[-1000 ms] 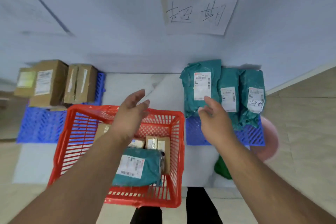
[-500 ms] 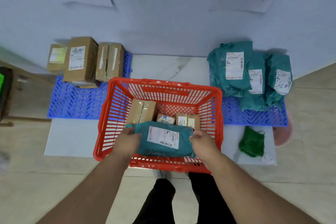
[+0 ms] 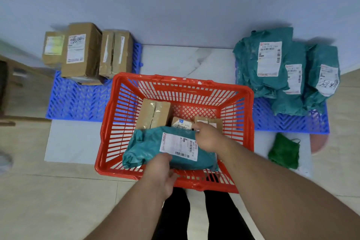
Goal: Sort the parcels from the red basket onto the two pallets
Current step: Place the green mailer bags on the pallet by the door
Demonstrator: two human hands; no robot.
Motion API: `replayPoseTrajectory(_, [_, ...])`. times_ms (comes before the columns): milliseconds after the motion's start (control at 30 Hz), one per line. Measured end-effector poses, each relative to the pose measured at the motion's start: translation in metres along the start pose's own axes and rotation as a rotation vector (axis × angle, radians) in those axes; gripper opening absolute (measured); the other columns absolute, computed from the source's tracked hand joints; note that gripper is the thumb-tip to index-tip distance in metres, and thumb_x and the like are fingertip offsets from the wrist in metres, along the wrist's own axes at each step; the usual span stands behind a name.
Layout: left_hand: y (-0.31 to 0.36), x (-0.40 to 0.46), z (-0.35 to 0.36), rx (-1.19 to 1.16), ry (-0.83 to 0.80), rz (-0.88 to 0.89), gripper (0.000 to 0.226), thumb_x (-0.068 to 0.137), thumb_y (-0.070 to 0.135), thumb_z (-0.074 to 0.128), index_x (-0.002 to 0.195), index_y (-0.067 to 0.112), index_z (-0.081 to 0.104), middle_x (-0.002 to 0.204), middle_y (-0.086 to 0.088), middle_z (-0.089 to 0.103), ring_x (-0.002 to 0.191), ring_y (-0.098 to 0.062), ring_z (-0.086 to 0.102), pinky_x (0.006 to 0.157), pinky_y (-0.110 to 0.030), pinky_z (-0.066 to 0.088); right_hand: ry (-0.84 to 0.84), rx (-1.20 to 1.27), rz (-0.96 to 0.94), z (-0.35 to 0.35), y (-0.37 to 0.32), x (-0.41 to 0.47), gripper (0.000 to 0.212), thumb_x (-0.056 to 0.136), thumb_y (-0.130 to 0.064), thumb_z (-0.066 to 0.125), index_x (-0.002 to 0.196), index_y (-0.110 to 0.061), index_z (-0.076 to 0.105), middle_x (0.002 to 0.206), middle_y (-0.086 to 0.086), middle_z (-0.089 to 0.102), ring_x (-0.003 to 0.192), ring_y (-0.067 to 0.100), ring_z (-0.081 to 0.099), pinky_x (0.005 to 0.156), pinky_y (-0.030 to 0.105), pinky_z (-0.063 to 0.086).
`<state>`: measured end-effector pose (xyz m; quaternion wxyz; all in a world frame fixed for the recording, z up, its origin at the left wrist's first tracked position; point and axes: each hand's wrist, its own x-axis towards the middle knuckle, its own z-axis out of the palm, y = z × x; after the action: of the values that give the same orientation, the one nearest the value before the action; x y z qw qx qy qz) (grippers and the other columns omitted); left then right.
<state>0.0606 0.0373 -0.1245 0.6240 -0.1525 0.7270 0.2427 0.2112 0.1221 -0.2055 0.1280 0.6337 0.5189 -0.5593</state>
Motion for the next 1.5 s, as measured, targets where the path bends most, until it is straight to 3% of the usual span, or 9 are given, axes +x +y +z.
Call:
replayPoseTrajectory(100, [-0.001, 0.007, 0.006, -0.054, -0.002, -0.038, 0.031, 0.101, 0.001, 0.046, 0.125, 0.020, 0.052, 0.107, -0.011, 0.061, 0.096, -0.024, 0.058, 0.092, -0.039, 0.043, -0.094, -0.189, -0.019, 0.004, -0.009, 0.017, 0.041, 0.106, -0.020, 0.040, 0.144, -0.017, 0.057, 0.132, 0.009, 0.066, 0.114, 0.026, 0.064, 0.092, 0.039, 0.057])
replayPoseTrajectory(267, [0.003, 0.006, 0.003, -0.089, -0.011, -0.034, 0.041, 0.103, 0.003, 0.046, 0.143, 0.011, 0.050, 0.140, -0.020, 0.057, 0.132, -0.035, 0.053, 0.111, -0.046, 0.045, -0.099, -0.113, -0.006, 0.002, -0.010, 0.024, 0.039, 0.108, -0.020, 0.038, 0.137, -0.017, 0.063, 0.131, 0.005, 0.065, 0.114, 0.025, 0.062, 0.097, 0.041, 0.055])
replayPoseTrajectory(400, [0.000, -0.011, -0.010, 0.099, 0.083, 0.128, 0.013, 0.099, 0.010, 0.058, 0.111, 0.009, 0.062, 0.109, -0.013, 0.068, 0.105, -0.026, 0.067, 0.096, -0.043, 0.056, 0.238, 0.366, 0.109, 0.002, -0.010, -0.001, 0.043, 0.102, -0.007, 0.040, 0.083, -0.033, 0.068, 0.093, 0.000, 0.063, 0.086, 0.020, 0.059, 0.065, 0.030, 0.045])
replayPoseTrajectory(600, [0.064, 0.024, 0.001, 0.940, -0.008, 0.816, 0.021, 0.106, 0.027, 0.055, 0.127, 0.029, 0.059, 0.124, 0.008, 0.062, 0.112, -0.013, 0.059, 0.063, -0.013, 0.055, 0.314, 1.265, 0.523, 0.034, 0.002, -0.077, 0.038, 0.102, -0.004, 0.052, 0.139, 0.001, 0.058, 0.141, 0.029, 0.061, 0.129, 0.047, 0.062, 0.108, 0.054, 0.052])
replayPoseTrajectory(667, [0.083, 0.055, 0.019, 1.368, -0.080, 0.924, 0.030, 0.106, 0.027, 0.051, 0.134, 0.022, 0.061, 0.134, 0.000, 0.059, 0.113, -0.018, 0.058, 0.079, -0.026, 0.057, 0.230, 1.460, 0.646, 0.049, -0.001, -0.093, 0.038, 0.102, -0.003, 0.055, 0.139, -0.009, 0.057, 0.133, 0.023, 0.063, 0.127, 0.038, 0.063, 0.110, 0.050, 0.053])
replayPoseTrajectory(900, [0.084, 0.111, 0.057, 2.218, -0.131, 0.717, 0.054, 0.106, 0.053, 0.028, 0.138, 0.022, 0.057, 0.138, -0.009, 0.064, 0.120, -0.031, 0.060, 0.101, -0.045, 0.048, 0.052, 1.897, 0.668, 0.071, -0.024, -0.069, 0.030, 0.105, -0.033, 0.061, 0.125, -0.014, 0.072, 0.121, 0.021, 0.076, 0.112, 0.038, 0.072, 0.103, 0.050, 0.058])
replayPoseTrajectory(1233, [0.097, 0.063, 0.046, 1.903, -0.251, 0.678, 0.048, 0.111, 0.045, 0.031, 0.147, 0.023, 0.053, 0.145, -0.010, 0.060, 0.127, -0.028, 0.057, 0.101, -0.036, 0.045, 0.145, 1.927, 0.581, 0.083, -0.040, -0.076, 0.051, 0.104, -0.057, 0.053, 0.124, -0.016, 0.073, 0.102, 0.021, 0.082, 0.106, 0.040, 0.076, 0.091, 0.050, 0.063])
replayPoseTrajectory(1400, [0.120, 0.012, 0.025, 1.493, -0.257, 0.811, 0.031, 0.108, 0.037, 0.043, 0.128, 0.030, 0.067, 0.120, 0.003, 0.071, 0.094, -0.007, 0.063, 0.077, -0.027, 0.048, 0.208, 1.801, 0.400, 0.052, -0.066, -0.114, 0.050, 0.106, -0.062, 0.045, 0.121, -0.024, 0.074, 0.101, 0.011, 0.085, 0.104, 0.032, 0.077, 0.080, 0.041, 0.063])
replayPoseTrajectory(1500, [0.128, -0.032, 0.025, 1.258, -0.275, 0.875, 0.028, 0.101, 0.037, 0.049, 0.121, 0.033, 0.068, 0.113, 0.009, 0.074, 0.103, -0.016, 0.071, 0.092, -0.036, 0.056, 0.285, 1.740, 0.289, 0.017, -0.081, -0.145, 0.039, 0.107, -0.056, 0.048, 0.116, -0.027, 0.073, 0.104, 0.003, 0.085, 0.097, 0.024, 0.079, 0.068, 0.034, 0.061])
